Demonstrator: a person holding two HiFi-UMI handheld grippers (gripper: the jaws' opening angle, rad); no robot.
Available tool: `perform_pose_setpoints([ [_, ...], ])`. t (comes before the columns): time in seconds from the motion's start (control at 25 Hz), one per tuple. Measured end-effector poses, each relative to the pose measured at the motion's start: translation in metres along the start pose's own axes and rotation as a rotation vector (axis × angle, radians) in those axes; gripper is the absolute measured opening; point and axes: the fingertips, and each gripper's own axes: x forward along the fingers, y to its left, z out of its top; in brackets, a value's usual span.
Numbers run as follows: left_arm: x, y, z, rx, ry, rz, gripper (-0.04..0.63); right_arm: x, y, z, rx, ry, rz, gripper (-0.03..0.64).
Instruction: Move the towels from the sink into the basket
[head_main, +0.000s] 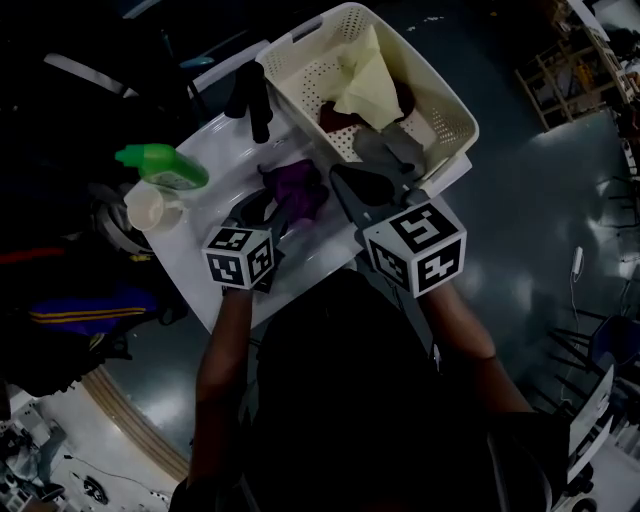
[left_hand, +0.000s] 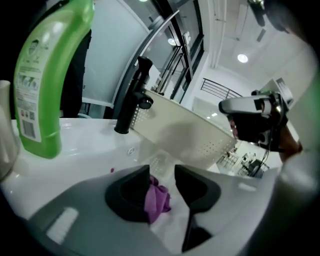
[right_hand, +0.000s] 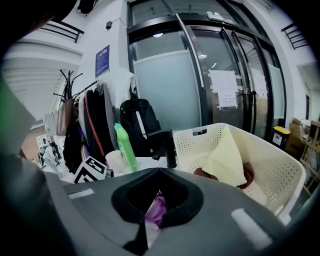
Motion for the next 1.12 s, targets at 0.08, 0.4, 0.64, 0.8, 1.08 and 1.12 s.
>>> perform_pose_setpoints([
  [0.08,0.009,0.003,-0.006,0.014,0.029,-0.017,0.152,-0.002,0.0,-0.002,0.011,-0.001,-0.016,-0.002],
  [0.4,0.045,0.025,-0.034,0.016,0.13,-0.007,0.186,-0.008,0.0,-0.004,0.034,-0.006,-0.058,-0.002],
  [0.64,0.063,0.036,-0.047,0.003,0.18,0.014,0.21,-0.009,-0.006,-0.005,0.05,0.002,-0.076,-0.002],
  [0.8,0.072,0.038,-0.055,0.0,0.21,0.007,0.21,-0.006,-0.01,-0.005,0.063,0.009,-0.074,-0.002],
  [1.08,0.08,0.041,-0.07,-0.004,0.25,0.022,0.116,-0.003,-0.013,-0.002,0.074,0.008,-0.067,-0.002],
  [1.12,0.08,0.041,-0.071,-0.009,0.251,0.022,0.101,-0.003,-0.013,-0.002,0.074,0.009,-0.066,-0.002],
])
